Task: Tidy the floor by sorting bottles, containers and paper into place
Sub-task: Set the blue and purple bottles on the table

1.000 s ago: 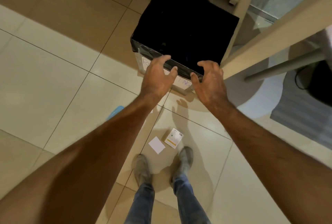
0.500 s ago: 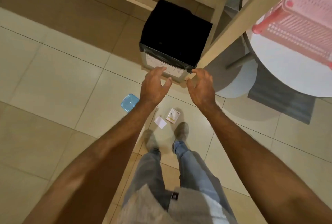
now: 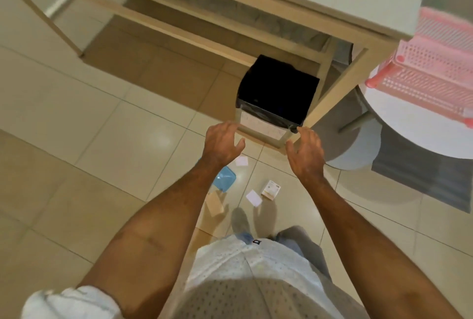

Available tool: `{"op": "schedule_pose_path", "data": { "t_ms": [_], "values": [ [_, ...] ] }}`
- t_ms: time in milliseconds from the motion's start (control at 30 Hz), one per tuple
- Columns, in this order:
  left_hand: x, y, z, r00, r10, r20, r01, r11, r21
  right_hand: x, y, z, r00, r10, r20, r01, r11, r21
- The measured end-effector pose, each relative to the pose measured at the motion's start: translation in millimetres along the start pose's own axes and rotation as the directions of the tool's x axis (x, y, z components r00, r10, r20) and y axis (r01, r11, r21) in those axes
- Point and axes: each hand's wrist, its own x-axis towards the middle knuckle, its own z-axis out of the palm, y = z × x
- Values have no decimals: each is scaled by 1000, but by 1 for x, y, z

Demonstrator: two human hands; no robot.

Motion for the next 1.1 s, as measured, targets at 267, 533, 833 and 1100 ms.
{"op": "schedule_pose_path", "data": {
  "t_ms": [267, 533, 833, 1100],
  "values": [
    [-18, -70, -45, 999, 4, -43, -2, 999, 54, -18, -74, 16, 999, -40, -33, 38, 998, -55],
    [-35, -151, -96, 993, 79, -90, -68, 991, 116, -39, -152, 58, 996, -54, -75, 51, 997, -53],
    [20, -231, -168, 978, 153, -138, -139, 985, 105, -4, -256, 92, 988, 2, -154, 0, 1000, 11],
    [137, -313, -263, 935, 305, -180, -291, 951, 103, 86, -350, 99, 936, 154, -316, -135, 987, 81]
  ]
}}
